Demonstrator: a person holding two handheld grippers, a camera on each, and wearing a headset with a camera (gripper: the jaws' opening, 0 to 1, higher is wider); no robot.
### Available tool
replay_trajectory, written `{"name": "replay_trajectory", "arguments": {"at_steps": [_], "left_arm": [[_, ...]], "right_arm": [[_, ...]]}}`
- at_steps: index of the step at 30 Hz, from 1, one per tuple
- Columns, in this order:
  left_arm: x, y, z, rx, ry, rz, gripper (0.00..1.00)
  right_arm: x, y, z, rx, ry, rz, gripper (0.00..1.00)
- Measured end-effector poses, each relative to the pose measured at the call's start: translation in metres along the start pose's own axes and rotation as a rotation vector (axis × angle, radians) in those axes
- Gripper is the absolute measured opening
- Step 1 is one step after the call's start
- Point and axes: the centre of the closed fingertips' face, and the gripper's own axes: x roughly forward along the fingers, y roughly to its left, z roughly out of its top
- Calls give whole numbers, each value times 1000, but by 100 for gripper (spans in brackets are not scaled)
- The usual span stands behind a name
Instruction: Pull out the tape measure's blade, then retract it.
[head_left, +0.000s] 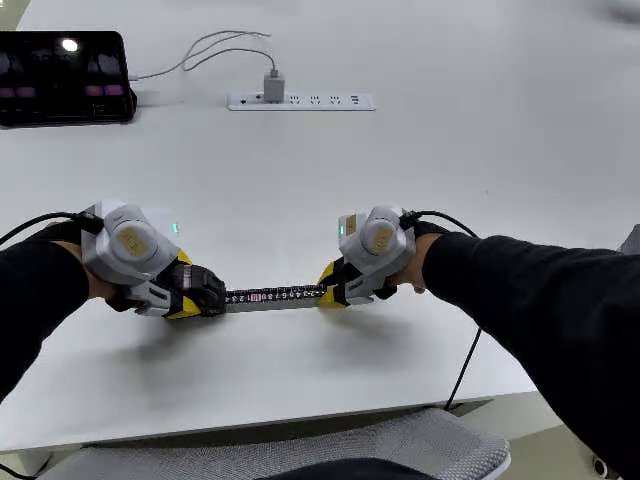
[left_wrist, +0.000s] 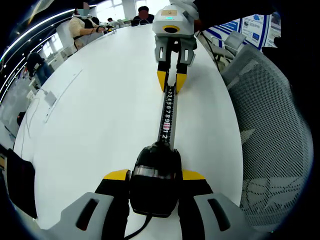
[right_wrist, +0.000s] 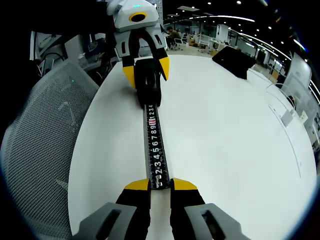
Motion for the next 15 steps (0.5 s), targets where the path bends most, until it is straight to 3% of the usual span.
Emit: {"name": "replay_trajectory", "arguments": {"at_steps": [15], "left_arm": [[1, 1, 0, -4, -4, 1, 32]], "right_arm": [[-7, -4, -9, 11, 4, -7, 11]]}}
